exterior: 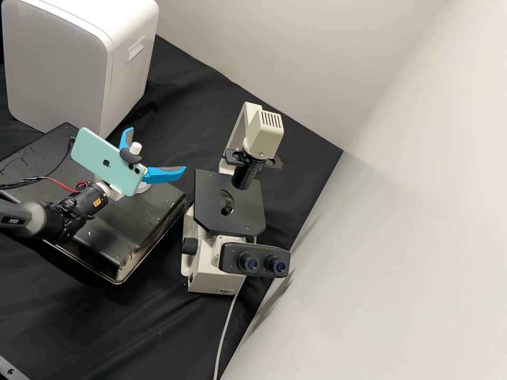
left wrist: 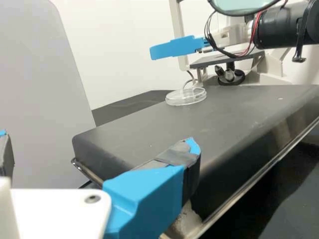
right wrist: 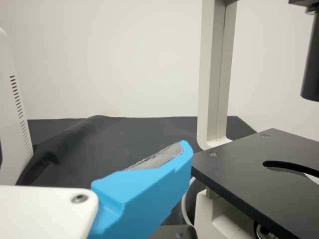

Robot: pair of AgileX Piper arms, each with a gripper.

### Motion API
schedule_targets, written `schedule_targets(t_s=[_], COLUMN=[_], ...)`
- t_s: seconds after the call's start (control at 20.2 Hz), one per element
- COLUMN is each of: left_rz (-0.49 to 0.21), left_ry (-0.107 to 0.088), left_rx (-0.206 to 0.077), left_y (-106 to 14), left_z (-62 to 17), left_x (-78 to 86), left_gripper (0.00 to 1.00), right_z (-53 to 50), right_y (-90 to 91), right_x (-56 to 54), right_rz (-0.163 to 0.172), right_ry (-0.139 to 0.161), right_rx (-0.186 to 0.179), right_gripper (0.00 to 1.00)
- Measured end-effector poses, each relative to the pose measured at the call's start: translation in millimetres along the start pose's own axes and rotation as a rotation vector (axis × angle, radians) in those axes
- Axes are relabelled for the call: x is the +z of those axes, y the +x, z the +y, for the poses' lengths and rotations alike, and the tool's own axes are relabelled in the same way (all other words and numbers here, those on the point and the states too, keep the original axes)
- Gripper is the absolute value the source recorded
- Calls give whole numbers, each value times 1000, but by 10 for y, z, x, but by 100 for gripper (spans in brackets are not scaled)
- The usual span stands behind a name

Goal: Place the petri dish on the microscope

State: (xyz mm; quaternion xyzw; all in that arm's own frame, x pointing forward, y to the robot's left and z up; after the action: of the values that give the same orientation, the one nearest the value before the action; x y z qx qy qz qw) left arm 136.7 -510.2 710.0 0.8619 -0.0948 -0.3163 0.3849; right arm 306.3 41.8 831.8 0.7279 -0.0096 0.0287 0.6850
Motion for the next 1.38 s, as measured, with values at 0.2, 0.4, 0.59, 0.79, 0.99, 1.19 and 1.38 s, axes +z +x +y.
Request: schedule_targets(t_s=[0.2, 0.4, 0.59, 0.79, 0.99, 1.19, 1.38], left_rz=[0, 1, 3, -2, 3, 13, 12], left_ry=[0, 0, -2, -3, -5, -9, -11], left_rx=[0, 0, 0, -1, -1, 0, 7], left_y=[0, 0, 0, -1, -1, -2, -6], left_z=[0, 0, 0, -1, -1, -1, 12], left_x=[0, -1, 0, 10, 8, -1, -1], left_gripper=[100, 100, 100, 100, 100, 100, 100], right_z=[1, 1, 5, 17, -39, -44, -92], right_y=[0, 0, 0, -78, -198, -357, -513], right_x=[-1, -1, 0, 84, 158, 166, 165], right_rz=[1, 1, 2, -7, -18, 1, 25], right_ry=[0, 0, 4, 2, 2, 1, 0], right_rx=[1, 1, 3, 25, 19, 36, 40], right_gripper=[100, 100, 100, 100, 100, 100, 100])
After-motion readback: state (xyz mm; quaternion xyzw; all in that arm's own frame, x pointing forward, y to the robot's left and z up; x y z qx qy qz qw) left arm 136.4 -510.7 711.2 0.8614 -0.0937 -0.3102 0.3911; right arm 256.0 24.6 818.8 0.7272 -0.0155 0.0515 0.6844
